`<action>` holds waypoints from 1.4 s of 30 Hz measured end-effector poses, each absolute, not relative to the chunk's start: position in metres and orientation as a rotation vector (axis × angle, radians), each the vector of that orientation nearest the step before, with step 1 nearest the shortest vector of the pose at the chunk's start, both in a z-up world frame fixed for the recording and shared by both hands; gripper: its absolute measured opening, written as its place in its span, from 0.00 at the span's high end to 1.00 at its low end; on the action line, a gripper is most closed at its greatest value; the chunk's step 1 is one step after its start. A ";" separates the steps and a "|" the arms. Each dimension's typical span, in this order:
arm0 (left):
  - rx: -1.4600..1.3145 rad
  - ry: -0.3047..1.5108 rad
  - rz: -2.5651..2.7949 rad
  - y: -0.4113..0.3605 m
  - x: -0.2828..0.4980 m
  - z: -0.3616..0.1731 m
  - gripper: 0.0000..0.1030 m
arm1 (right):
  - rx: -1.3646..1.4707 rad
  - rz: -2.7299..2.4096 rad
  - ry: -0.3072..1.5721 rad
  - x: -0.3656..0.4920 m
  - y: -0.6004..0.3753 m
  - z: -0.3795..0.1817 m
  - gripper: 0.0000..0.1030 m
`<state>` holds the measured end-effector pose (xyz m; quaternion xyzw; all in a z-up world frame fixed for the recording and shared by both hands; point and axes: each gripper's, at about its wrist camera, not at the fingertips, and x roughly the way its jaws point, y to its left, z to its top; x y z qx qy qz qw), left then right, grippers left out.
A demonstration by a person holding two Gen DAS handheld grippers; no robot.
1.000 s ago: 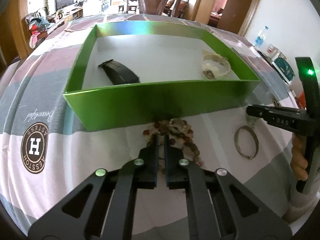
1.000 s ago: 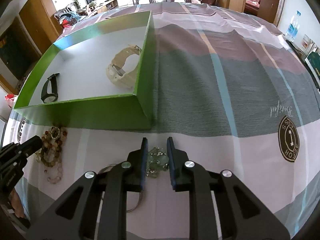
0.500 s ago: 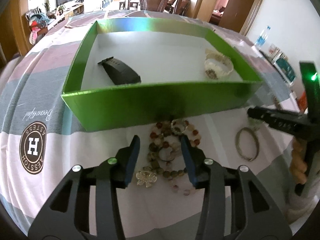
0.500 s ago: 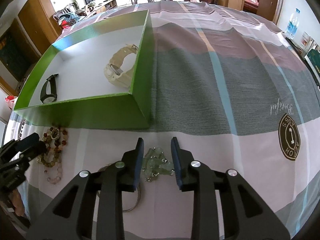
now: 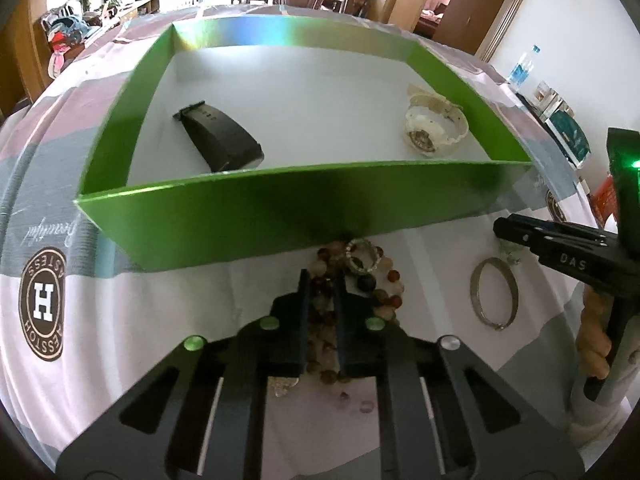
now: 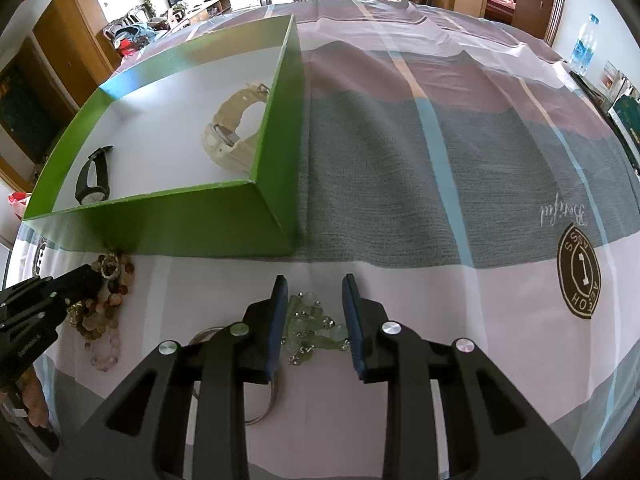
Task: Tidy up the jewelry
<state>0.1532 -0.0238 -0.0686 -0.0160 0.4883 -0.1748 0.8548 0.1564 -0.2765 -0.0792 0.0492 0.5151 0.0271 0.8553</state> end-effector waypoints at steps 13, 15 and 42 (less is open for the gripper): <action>-0.066 0.835 -0.437 -0.017 0.115 -0.003 0.89 | 0.100 0.053 1.086 0.157 -0.277 -0.080 0.71; -0.069 0.847 -0.429 -0.015 0.118 -0.007 0.89 | 0.100 0.053 1.086 0.157 -0.277 -0.081 0.71; -0.030 0.972 -0.372 -0.011 0.119 -0.050 0.67 | 0.089 0.023 1.093 0.156 -0.279 -0.082 0.71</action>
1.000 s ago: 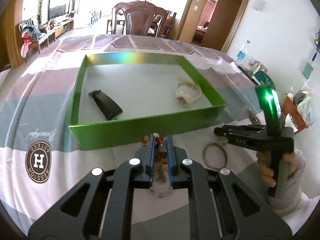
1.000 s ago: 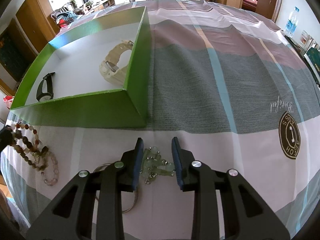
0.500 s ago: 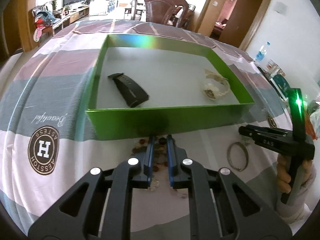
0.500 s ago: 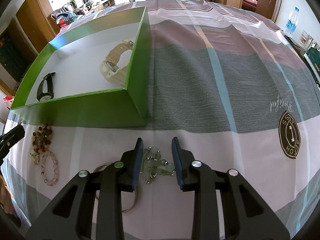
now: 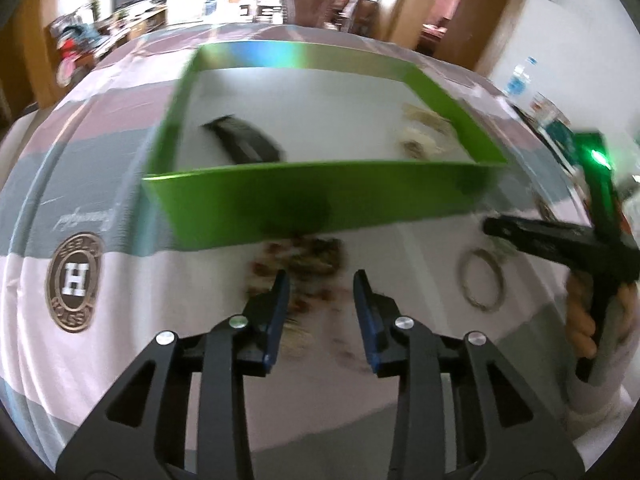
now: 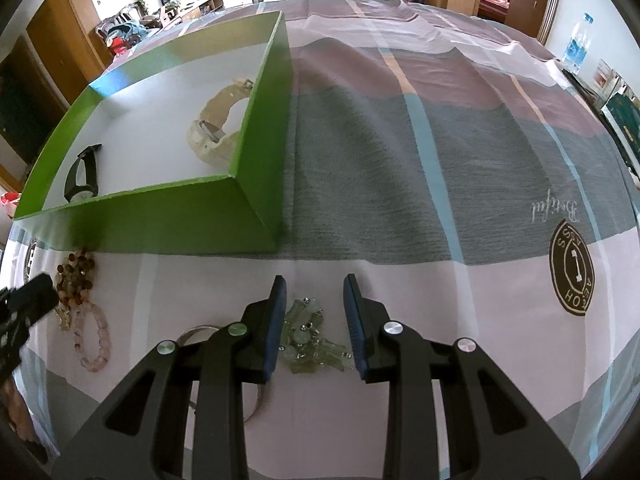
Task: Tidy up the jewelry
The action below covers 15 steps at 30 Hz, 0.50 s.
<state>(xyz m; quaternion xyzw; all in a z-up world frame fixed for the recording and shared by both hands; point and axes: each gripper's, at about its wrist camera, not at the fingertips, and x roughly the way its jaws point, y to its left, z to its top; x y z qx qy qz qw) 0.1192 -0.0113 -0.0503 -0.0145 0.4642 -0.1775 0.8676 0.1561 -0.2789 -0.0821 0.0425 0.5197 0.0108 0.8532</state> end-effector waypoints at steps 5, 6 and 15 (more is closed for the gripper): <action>0.094 0.993 -0.456 -0.046 0.099 -0.055 0.66 | 0.089 0.019 1.091 0.156 -0.279 -0.081 0.71; 0.103 0.999 -0.450 -0.048 0.098 -0.057 0.66 | 0.089 0.017 1.088 0.156 -0.279 -0.081 0.71; 0.093 1.026 -0.364 -0.035 0.103 -0.066 0.66 | 0.033 -0.001 1.065 0.151 -0.278 -0.077 0.71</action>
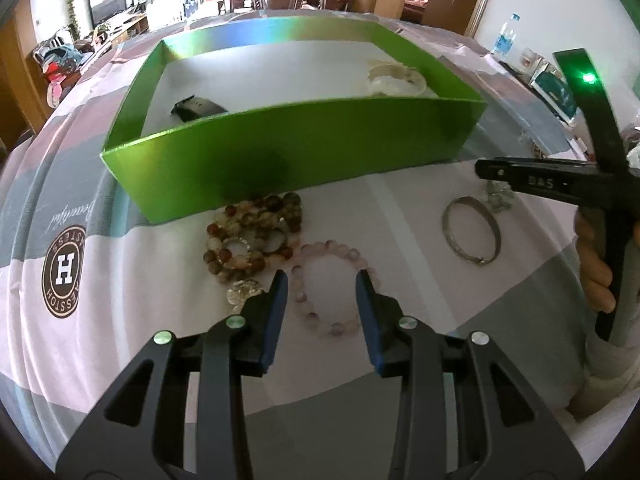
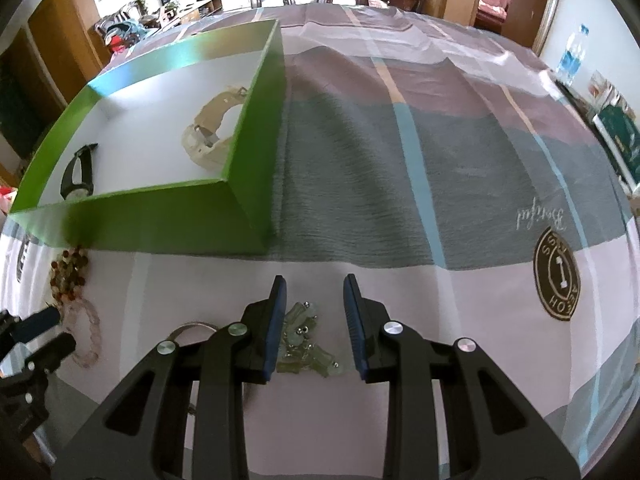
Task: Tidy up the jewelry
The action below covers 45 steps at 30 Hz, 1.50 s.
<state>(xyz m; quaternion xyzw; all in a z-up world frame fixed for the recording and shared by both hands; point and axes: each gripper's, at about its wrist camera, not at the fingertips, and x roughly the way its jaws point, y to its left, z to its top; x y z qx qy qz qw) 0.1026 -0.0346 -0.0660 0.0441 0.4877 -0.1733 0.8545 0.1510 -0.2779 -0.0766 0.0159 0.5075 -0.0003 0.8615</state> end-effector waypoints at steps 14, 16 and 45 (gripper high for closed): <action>0.092 1.033 -0.350 -0.040 0.109 -0.074 0.61 | -0.079 0.021 1.062 0.143 -0.273 -0.083 0.71; 0.093 1.031 -0.353 -0.040 0.109 -0.074 0.60 | -0.073 0.035 1.065 0.142 -0.274 -0.083 0.71; 0.084 1.016 -0.354 -0.039 0.110 -0.074 0.60 | -0.065 0.196 1.014 0.114 -0.281 -0.068 0.85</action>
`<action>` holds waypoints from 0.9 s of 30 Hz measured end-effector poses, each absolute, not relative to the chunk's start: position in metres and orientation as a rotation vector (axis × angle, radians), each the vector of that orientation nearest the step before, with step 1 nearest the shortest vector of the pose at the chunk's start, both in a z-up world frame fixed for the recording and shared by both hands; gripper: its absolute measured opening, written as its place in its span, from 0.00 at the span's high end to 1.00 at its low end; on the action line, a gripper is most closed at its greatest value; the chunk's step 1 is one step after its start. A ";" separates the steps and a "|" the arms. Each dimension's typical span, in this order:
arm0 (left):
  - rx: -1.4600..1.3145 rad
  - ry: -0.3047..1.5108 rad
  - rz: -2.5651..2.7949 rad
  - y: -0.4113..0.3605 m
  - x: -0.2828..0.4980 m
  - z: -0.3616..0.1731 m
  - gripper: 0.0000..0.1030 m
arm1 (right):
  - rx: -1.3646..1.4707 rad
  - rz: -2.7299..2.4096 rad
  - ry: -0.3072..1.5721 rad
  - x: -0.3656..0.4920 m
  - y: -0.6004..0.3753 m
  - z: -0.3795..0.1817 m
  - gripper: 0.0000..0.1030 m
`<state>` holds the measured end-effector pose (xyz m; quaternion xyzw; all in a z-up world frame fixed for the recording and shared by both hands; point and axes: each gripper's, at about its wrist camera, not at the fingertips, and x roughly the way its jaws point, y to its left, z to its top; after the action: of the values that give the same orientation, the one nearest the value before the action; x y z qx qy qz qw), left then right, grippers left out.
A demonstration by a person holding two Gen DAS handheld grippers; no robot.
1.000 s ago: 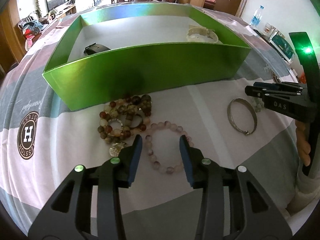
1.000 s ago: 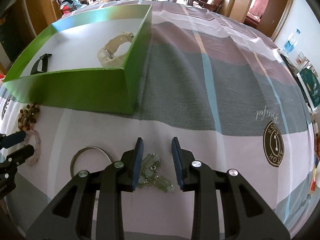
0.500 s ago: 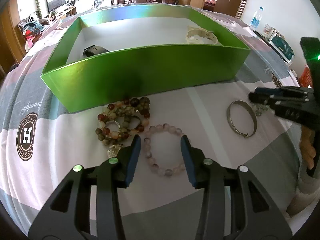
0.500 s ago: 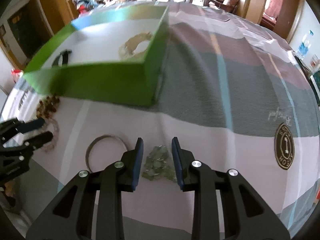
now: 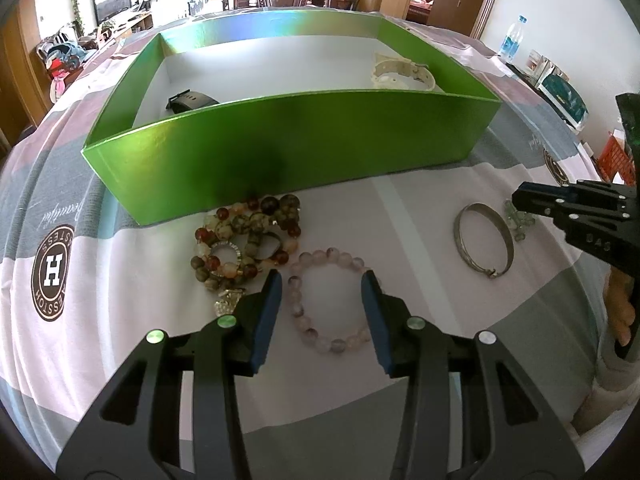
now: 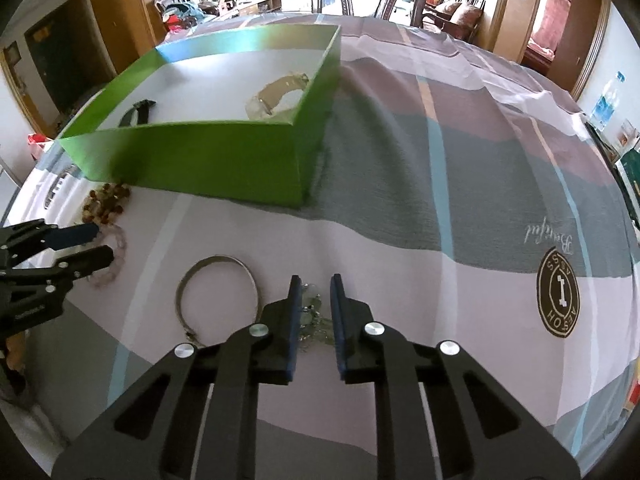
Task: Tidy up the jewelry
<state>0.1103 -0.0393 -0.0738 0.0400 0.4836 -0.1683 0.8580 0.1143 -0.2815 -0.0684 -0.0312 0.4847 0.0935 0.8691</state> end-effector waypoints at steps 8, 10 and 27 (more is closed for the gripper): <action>0.086 1.010 -0.355 -0.040 0.110 -0.074 0.60 | -0.093 0.195 1.055 0.113 -0.279 -0.078 0.84; 0.085 1.009 -0.356 -0.040 0.110 -0.074 0.60 | -0.091 0.196 1.050 0.114 -0.278 -0.079 0.84; 0.031 0.927 -0.363 -0.026 0.103 -0.045 0.92 | 0.001 0.165 0.960 0.108 -0.291 -0.050 0.91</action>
<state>0.1034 -0.0260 -0.0447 0.0147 0.4446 -0.1741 0.8785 0.1077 -0.2915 -0.0495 0.0007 0.4613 0.0794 0.8837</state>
